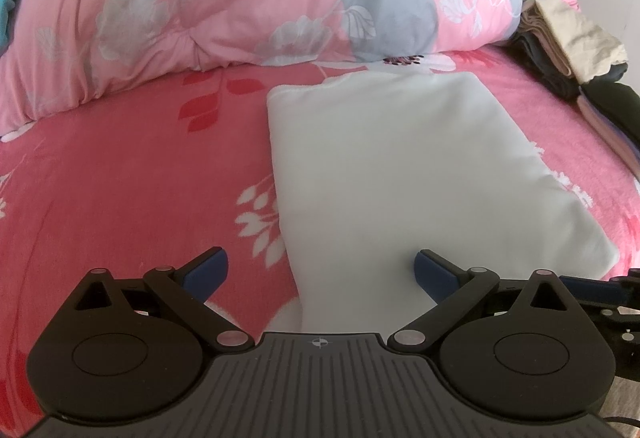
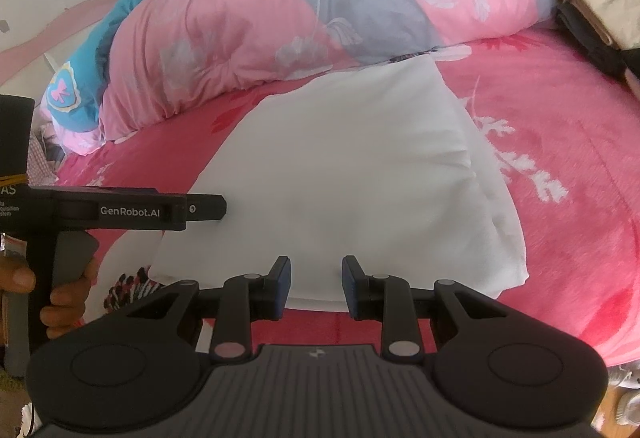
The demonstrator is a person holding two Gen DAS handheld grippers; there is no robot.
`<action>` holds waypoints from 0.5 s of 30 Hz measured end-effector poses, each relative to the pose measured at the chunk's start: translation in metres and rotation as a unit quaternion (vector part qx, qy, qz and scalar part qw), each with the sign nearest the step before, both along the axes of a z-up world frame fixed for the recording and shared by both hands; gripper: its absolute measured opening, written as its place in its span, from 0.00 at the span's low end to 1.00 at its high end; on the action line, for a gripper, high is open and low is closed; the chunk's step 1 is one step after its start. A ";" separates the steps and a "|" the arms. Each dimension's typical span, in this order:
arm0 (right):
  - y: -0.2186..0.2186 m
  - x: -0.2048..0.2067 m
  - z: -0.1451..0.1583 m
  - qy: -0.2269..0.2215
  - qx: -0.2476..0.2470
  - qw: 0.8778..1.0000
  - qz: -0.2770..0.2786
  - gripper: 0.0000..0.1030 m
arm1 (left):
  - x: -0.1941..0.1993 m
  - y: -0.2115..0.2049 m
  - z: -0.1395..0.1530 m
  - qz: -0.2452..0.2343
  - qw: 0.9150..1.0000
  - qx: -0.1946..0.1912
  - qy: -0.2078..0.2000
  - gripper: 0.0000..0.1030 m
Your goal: Fold clothes
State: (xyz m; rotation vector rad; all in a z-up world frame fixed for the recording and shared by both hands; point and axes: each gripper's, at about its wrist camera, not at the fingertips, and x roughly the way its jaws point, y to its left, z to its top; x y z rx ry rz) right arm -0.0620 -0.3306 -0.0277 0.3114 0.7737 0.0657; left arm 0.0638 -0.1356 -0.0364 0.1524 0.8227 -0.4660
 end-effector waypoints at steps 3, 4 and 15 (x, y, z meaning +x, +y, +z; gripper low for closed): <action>0.000 0.001 -0.001 0.000 0.000 1.000 0.001 0.29 | 0.000 0.000 0.000 0.000 1.000 0.001 0.001 0.98; 0.000 0.001 -0.001 0.000 0.001 1.000 0.001 0.29 | 0.000 0.000 0.000 0.000 1.000 0.001 0.001 0.98; 0.002 0.003 -0.004 0.003 0.005 1.000 0.002 0.30 | 0.000 0.000 -0.001 0.002 1.000 0.002 0.004 0.99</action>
